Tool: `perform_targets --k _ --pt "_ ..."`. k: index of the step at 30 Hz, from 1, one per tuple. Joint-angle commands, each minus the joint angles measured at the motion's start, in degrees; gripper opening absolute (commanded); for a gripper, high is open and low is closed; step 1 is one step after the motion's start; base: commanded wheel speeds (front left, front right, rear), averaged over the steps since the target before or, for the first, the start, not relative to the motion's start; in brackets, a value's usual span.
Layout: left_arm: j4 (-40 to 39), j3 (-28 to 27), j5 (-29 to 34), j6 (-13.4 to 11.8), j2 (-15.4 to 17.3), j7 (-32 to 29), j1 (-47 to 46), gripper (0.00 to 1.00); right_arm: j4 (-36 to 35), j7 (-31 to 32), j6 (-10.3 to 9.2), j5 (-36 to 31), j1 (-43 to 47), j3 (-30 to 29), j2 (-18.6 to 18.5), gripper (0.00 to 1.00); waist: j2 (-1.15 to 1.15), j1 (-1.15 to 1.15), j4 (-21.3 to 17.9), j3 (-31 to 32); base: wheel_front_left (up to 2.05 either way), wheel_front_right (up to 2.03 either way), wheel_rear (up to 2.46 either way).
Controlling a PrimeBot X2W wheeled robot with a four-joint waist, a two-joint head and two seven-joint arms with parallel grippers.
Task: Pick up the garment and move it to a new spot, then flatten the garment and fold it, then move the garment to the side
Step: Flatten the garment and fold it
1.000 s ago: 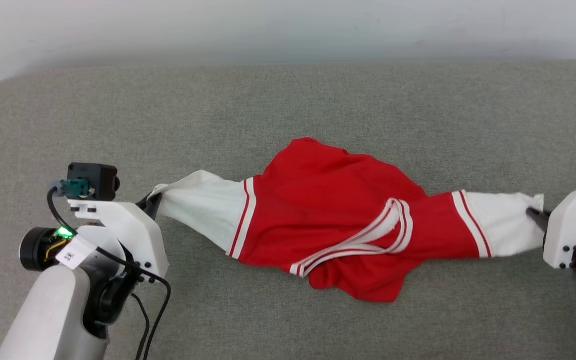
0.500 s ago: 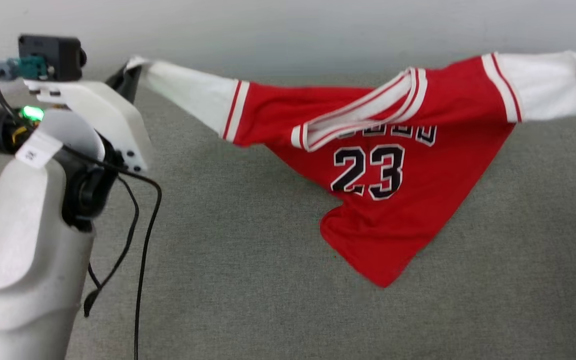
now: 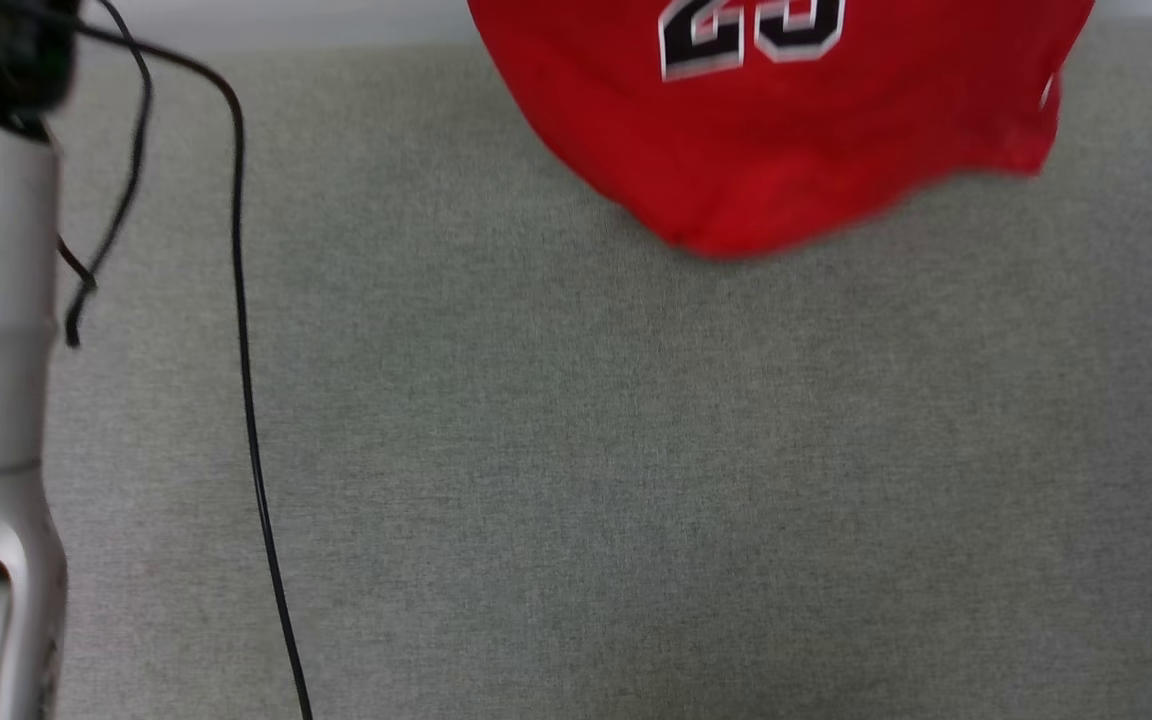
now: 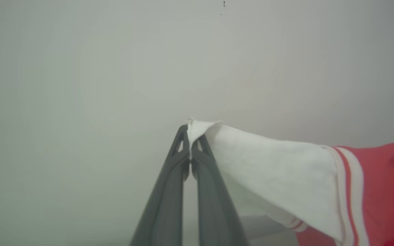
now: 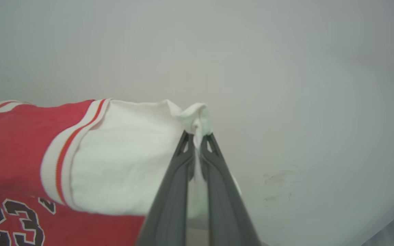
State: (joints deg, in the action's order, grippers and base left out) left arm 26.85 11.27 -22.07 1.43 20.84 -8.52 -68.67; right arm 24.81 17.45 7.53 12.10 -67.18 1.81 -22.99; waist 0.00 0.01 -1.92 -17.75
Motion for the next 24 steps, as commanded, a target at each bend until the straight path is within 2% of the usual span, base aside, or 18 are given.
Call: perform_targets --k 1,11,24 --pt "0.32 -0.14 0.15 -0.1 0.03 0.53 -0.7 0.0 0.32 -0.46 -0.08 -0.04 -0.98 0.05 0.07 0.0 0.0 -0.01 -0.16 -1.78 0.0 0.0 0.0" --pt "7.75 -1.73 1.06 0.29 1.34 9.53 -13.39 0.0 7.16 -6.85 -0.08 0.04 -15.43 2.21 1.91 0.0 0.0 -0.01 -0.52 -10.44 0.0 0.0 0.0" --pt "18.7 -2.4 -1.5 2.38 -0.15 15.6 -16.16 0.0 20.24 -14.38 -0.08 4.35 -19.91 7.1 4.83 0.0 0.0 -0.01 0.25 -20.02 0.0 0.0 0.0"
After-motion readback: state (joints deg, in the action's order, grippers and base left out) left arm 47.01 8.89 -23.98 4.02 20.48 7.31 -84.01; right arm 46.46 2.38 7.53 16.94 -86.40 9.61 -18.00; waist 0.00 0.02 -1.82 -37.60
